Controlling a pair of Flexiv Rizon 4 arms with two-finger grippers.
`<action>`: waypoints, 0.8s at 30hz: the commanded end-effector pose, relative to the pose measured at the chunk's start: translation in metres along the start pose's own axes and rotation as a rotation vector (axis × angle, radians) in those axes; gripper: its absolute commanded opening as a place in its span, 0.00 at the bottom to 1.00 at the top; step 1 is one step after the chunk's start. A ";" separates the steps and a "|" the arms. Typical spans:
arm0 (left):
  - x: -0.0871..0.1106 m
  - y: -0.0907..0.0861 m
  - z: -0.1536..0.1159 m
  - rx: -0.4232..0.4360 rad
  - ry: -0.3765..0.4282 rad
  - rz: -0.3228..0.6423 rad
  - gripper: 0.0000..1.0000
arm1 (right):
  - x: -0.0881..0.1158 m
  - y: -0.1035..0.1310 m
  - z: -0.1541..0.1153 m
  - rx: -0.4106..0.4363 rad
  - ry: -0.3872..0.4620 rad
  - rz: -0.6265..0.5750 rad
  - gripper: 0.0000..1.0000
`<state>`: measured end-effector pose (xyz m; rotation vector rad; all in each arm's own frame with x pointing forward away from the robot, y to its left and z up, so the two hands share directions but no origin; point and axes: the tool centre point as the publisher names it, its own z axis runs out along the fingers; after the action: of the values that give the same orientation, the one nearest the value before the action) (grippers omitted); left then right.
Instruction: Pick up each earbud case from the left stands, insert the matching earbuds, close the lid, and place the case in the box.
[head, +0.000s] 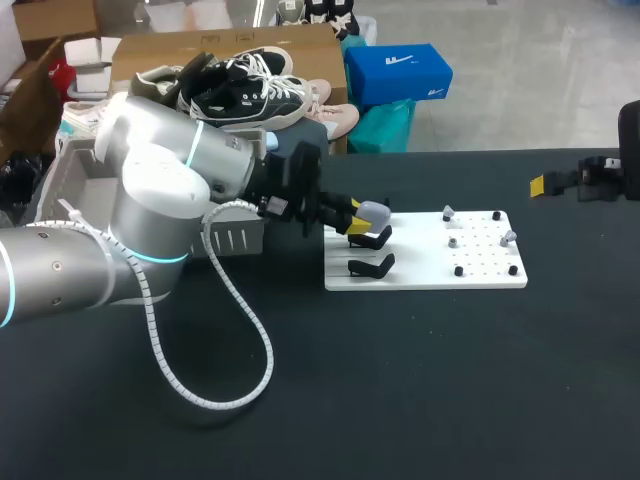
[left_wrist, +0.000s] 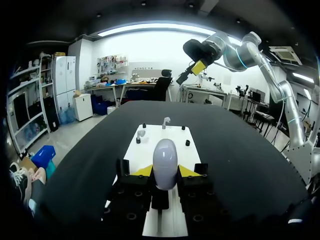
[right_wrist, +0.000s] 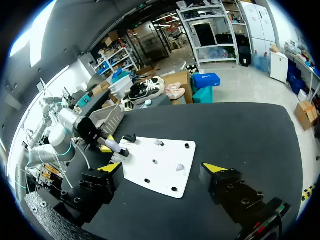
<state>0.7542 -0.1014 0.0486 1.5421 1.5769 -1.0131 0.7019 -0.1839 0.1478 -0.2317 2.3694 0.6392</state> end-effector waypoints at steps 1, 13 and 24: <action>-0.017 0.005 0.000 0.020 0.026 -0.005 0.00 | 0.000 0.000 -0.001 0.000 0.001 0.000 1.00; -0.050 0.025 0.006 0.022 0.030 0.030 0.00 | 0.011 0.044 0.022 -0.046 0.097 -0.130 1.00; -0.067 0.021 0.020 0.015 0.038 0.047 0.00 | 0.018 0.081 0.047 -0.113 0.153 -0.204 1.00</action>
<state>0.7780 -0.1437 0.0953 1.6029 1.5497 -0.9826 0.6807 -0.0966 0.1382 -0.5647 2.4137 0.6501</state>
